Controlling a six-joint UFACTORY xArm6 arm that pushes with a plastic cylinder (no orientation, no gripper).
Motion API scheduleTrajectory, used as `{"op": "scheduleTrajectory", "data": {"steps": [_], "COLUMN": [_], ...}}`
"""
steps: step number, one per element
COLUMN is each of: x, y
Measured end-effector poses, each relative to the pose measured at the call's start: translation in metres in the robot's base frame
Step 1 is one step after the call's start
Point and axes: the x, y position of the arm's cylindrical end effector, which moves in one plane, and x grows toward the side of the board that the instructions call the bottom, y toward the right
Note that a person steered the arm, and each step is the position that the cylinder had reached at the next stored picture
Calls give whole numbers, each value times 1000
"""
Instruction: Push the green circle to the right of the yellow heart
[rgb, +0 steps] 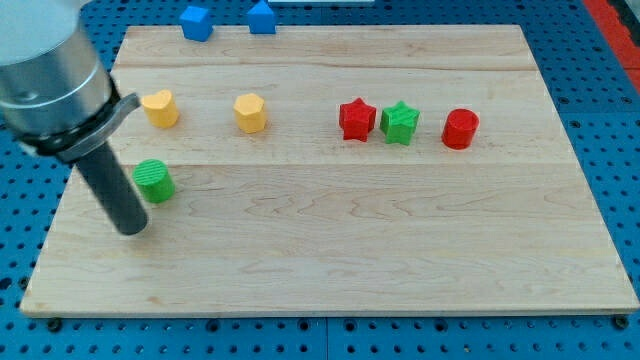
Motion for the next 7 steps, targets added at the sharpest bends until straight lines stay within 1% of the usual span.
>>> {"op": "scheduleTrajectory", "data": {"steps": [1,2,3,4,5,6,7], "x": [-31,-41,-14,-72,-101,-69,-68], "y": [-34,-3,12,65,100,91,57]}}
